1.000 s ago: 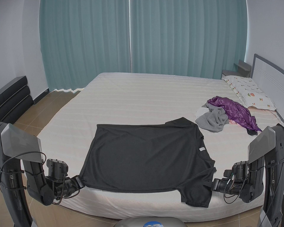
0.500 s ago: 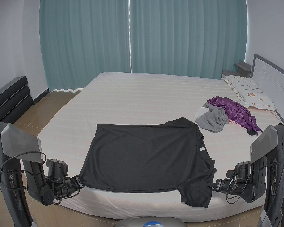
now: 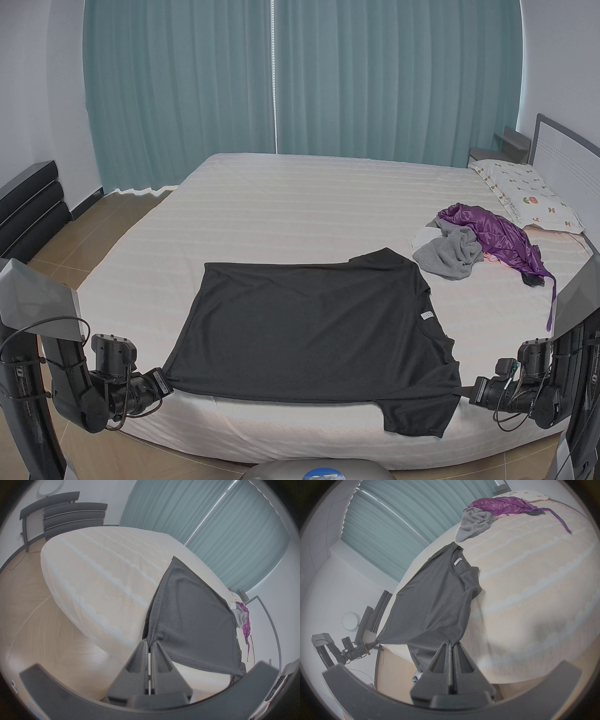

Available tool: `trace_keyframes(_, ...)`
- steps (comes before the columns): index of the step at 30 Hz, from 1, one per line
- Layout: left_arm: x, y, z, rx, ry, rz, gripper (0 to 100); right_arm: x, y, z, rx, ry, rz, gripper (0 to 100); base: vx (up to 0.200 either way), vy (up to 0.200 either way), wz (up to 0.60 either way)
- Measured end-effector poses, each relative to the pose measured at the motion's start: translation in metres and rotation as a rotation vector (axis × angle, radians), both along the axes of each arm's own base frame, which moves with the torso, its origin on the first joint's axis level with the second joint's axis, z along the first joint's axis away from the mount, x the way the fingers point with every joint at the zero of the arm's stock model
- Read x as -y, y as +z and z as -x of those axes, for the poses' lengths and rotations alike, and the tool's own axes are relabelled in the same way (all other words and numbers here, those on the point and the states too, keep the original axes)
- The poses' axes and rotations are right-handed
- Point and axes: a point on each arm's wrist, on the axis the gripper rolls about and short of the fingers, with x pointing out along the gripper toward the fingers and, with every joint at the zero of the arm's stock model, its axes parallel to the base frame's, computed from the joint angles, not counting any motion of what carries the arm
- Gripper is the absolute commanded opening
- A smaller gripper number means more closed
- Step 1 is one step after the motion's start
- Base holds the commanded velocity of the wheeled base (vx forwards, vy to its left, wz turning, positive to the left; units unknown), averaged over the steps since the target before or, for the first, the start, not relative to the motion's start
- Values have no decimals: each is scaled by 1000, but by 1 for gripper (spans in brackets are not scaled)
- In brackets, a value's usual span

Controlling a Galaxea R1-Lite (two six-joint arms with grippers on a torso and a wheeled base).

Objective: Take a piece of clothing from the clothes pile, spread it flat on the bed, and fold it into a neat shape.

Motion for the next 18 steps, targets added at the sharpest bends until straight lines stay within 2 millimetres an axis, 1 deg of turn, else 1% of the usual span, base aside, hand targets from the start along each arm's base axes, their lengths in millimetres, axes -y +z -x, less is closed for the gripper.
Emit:
trace_keyframes(9, -3, 2, 7, -12, 3, -1, 0, 5, 8, 3, 30, 5, -7, 0, 0, 0, 0)
trace_keyframes(14, -3, 3, 8, -12, 3, -1, 0, 6, 7, 6, -5, 14, 6, 0, 0, 0, 0)
trace_keyframes(18, -3, 3, 9, -15, -7, -11, 0, 7, 4, 13, -64, 41, 31, 0, 0, 0, 0)
